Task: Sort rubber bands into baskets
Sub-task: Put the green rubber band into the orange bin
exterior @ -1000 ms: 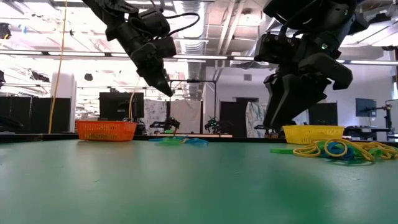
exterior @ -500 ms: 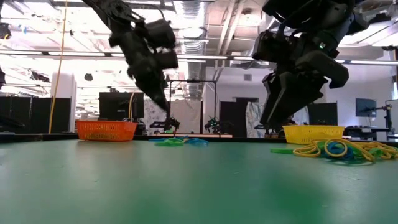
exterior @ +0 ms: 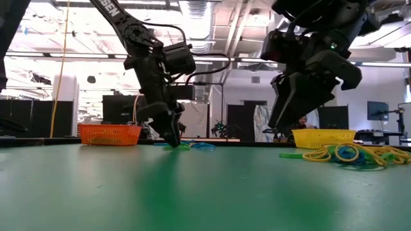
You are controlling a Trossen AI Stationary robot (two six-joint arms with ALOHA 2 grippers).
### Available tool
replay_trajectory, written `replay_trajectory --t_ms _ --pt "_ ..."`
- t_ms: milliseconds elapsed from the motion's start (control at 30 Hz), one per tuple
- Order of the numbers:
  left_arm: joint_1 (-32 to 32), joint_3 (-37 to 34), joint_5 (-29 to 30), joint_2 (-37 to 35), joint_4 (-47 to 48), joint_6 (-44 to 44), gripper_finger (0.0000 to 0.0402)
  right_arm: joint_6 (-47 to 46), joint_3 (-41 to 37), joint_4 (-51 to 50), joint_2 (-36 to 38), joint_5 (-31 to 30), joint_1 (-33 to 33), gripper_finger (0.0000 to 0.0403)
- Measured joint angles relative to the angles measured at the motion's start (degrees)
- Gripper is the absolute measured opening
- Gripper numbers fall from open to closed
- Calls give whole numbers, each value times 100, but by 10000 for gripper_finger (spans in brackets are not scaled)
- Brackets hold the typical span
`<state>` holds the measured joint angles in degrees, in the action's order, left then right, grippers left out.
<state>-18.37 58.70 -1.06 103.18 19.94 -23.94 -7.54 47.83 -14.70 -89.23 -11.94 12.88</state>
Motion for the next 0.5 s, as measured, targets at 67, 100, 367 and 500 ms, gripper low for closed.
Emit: replay_trajectory --t_ms 67,100,367,500 --pt "0 2 2 -5 -57 -39 113 29 0 22 0 0 -17 239" --pt "0 2 1 -5 -52 -46 113 35 0 30 0 0 -29 239" --pt "-2 2 -14 -3 -46 -81 112 50 0 39 0 -2 -68 239" --pt "-2 2 53 -3 -86 -195 112 49 0 39 0 -1 -68 239"
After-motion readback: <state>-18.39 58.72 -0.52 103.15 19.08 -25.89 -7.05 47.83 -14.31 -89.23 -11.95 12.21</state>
